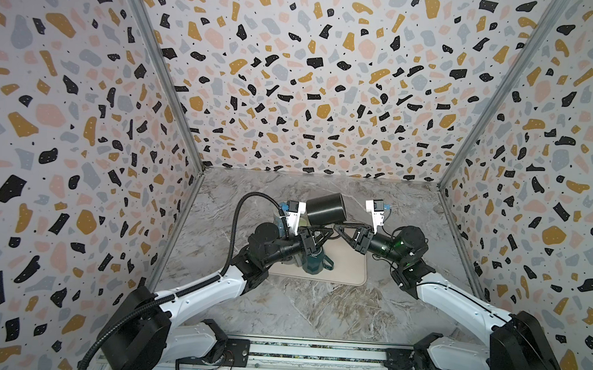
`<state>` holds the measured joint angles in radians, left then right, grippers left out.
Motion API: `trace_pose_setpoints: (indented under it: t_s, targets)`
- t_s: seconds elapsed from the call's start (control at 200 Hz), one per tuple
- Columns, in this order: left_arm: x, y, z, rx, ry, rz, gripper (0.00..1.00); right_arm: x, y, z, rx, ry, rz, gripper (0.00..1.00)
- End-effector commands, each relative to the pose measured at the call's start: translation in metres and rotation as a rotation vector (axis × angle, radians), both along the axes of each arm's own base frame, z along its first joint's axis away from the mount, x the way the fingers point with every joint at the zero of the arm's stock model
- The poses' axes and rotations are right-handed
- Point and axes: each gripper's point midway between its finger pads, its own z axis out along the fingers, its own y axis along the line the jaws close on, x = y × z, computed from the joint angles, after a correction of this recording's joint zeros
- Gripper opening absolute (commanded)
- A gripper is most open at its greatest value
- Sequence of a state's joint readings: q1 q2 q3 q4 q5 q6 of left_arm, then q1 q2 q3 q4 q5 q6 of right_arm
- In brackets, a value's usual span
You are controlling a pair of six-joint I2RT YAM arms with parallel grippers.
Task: Turn the mug right side up
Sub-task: Place the mug at the top-left of the table.
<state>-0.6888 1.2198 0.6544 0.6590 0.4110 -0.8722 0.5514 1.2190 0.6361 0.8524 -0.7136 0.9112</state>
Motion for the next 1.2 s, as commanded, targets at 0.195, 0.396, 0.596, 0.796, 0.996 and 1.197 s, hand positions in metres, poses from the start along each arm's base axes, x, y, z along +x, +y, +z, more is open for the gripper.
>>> trace_pose_setpoints:
  t_s: [0.195,0.396,0.596,0.796,0.996,1.197]
  targets:
    - [-0.011,-0.004,0.073,-0.148,-0.193,-0.064,0.19,-0.009,0.003,0.010,0.005,-0.065,0.039,0.00]
    - [-0.016,-0.005,0.079,-0.148,-0.213,-0.082,0.15,-0.005,0.006,0.001,-0.018,-0.044,0.038,0.00]
    - [-0.015,-0.006,0.076,-0.128,-0.212,-0.082,0.00,-0.002,0.008,-0.003,-0.029,-0.032,0.043,0.00]
    - [-0.005,-0.005,0.066,-0.058,-0.192,-0.036,0.00,0.001,0.007,-0.008,-0.063,-0.033,0.021,0.01]
    - [0.009,0.004,0.049,0.067,-0.176,0.062,0.00,0.001,0.005,-0.013,-0.089,-0.038,0.008,0.13]
    - [0.015,0.007,0.053,0.067,-0.138,0.100,0.00,-0.004,0.003,-0.012,-0.063,-0.050,0.012,0.23]
